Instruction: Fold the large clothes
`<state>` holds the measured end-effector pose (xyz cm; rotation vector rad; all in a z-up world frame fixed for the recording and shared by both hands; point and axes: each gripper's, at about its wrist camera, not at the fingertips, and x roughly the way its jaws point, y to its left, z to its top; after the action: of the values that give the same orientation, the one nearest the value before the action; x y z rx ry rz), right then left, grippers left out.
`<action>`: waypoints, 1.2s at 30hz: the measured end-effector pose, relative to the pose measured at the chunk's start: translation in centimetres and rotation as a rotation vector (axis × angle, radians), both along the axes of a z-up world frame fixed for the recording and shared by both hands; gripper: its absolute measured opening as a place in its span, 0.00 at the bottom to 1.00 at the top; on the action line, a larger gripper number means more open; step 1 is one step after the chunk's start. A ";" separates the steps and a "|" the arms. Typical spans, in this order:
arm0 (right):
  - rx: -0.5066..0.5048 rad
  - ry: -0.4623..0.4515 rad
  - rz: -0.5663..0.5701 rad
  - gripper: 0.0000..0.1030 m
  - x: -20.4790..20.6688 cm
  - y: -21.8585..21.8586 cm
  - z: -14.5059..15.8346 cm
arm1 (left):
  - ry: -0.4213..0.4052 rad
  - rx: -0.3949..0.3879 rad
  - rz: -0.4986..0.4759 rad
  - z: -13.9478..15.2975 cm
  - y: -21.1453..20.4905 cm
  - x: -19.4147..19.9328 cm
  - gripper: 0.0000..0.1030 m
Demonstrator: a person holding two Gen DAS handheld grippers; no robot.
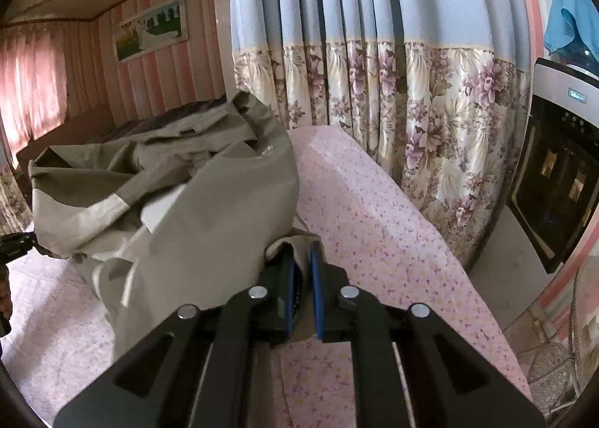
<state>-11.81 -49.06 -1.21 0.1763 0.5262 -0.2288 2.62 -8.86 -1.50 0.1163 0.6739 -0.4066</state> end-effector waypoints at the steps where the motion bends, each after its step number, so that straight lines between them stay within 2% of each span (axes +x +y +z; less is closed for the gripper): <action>1: 0.000 -0.004 0.008 0.06 -0.1 0.0 0.3 | -0.015 -0.005 -0.002 0.8 0.4 -0.4 0.14; 3: 0.014 -0.027 0.026 0.06 -0.5 0.1 1.3 | -0.046 -0.032 -0.007 3.2 1.6 -1.2 0.13; 7: 0.115 -0.129 0.084 0.05 -1.8 -0.1 4.3 | -0.120 -0.059 -0.008 7.7 3.3 -3.2 0.11; 8: 0.128 -0.156 0.105 0.05 -2.3 0.2 5.3 | -0.147 -0.064 0.001 9.1 3.8 -3.9 0.00; 11: 0.132 -0.195 0.165 0.06 -3.2 1.6 7.5 | -0.296 -0.061 0.078 14.4 6.6 -7.0 0.00; 13: 0.116 -0.167 0.185 0.11 -3.2 2.4 7.7 | -0.328 -0.051 0.121 16.5 8.6 -7.7 0.00; 14: 0.092 -0.103 0.173 0.40 -2.6 2.6 7.2 | -0.324 -0.028 0.133 16.6 9.0 -7.6 0.00; 15: 0.062 -0.041 0.142 0.64 -2.1 2.5 6.6 | -0.297 0.002 0.162 16.1 9.7 -7.1 0.01; 16: 0.016 0.021 0.084 0.92 -1.7 2.3 5.9 | -0.273 0.007 0.182 15.5 10.1 -6.8 0.06; 17: -0.040 0.055 0.006 0.92 -1.8 1.7 5.2 | -0.253 0.009 0.192 15.1 10.5 -6.5 0.27; 18: -0.065 0.064 -0.025 0.92 -2.1 1.3 5.0 | -0.222 0.021 0.204 14.1 10.8 -6.0 0.54; 20: -0.099 0.081 -0.070 0.92 -2.8 0.6 4.9 | -0.182 0.023 0.236 12.4 11.5 -5.6 0.72; 22: -0.088 0.072 -0.072 0.92 -3.0 0.1 5.4 | -0.148 0.020 0.229 11.2 11.6 -5.1 0.77; 23: -0.091 0.075 -0.056 0.92 -2.9 0.1 5.6 | -0.128 0.020 0.229 10.5 11.3 -4.6 0.84; 25: -0.140 0.094 -0.055 0.92 -2.4 0.6 6.2 | -0.109 0.009 0.224 9.7 11.4 -3.7 0.87; 27: -0.203 0.145 -0.051 0.93 -1.6 0.9 6.7 | -0.096 0.006 0.219 9.1 10.9 -3.3 0.93; 29: -0.245 0.232 -0.049 0.93 -1.2 0.6 7.1 | -0.087 0.009 0.213 8.3 10.1 -2.8 0.94; 32: -0.248 0.335 -0.037 0.93 -1.6 -1.4 6.5 | -0.075 0.026 0.215 7.2 9.2 -2.1 0.95; 34: -0.259 0.341 -0.116 0.93 -2.8 -3.2 6.6 | -0.064 0.022 0.210 6.7 9.0 -1.7 0.95; 36: -0.235 0.308 -0.216 0.93 -4.4 -5.5 7.3 | -0.057 0.026 0.210 6.4 8.7 -1.3 0.95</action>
<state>-16.21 -54.54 6.07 -0.0338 0.7809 -0.5310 1.35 -0.15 4.88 0.0801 0.6285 -0.1918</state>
